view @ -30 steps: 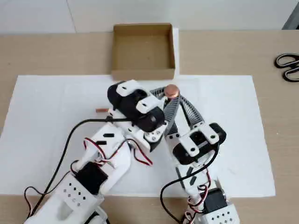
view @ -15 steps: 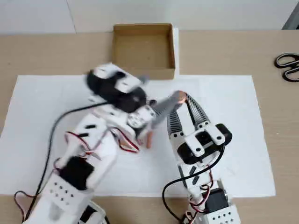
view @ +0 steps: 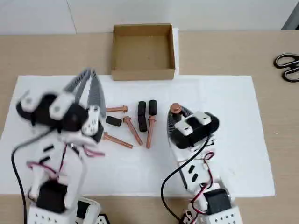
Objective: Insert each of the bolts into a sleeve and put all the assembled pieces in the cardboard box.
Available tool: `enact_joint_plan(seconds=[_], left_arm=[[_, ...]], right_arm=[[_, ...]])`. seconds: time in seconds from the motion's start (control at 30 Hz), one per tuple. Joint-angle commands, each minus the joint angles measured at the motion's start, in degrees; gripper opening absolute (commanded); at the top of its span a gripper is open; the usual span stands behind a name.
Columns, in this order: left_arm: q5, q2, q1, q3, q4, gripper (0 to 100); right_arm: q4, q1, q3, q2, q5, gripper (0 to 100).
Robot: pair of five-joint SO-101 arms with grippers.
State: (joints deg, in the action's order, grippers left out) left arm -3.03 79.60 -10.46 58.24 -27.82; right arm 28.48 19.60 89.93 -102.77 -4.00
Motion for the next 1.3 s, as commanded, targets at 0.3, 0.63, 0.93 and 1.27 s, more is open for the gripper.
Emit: enact_joint_plan(seconds=[0.3,0.63,0.93,1.27], left_arm=[[-0.35,21.01,2.64,21.49,-0.18,1],[-0.35,21.36,5.80,25.19,-3.87,1],[-0.35,21.36,5.71,27.12,-1.85,1],[-0.35,21.36,5.71,27.12,-1.85,1]], right_arm=[[9.01,-9.63,-32.18,36.62,-0.62,0.3],[1.63,-8.48,-63.38,79.87,-0.44,0.3],[1.45,-4.88,-95.47,111.78,-0.62,0.4],[1.45,-3.03,-134.77,145.27,-0.62,0.4]])
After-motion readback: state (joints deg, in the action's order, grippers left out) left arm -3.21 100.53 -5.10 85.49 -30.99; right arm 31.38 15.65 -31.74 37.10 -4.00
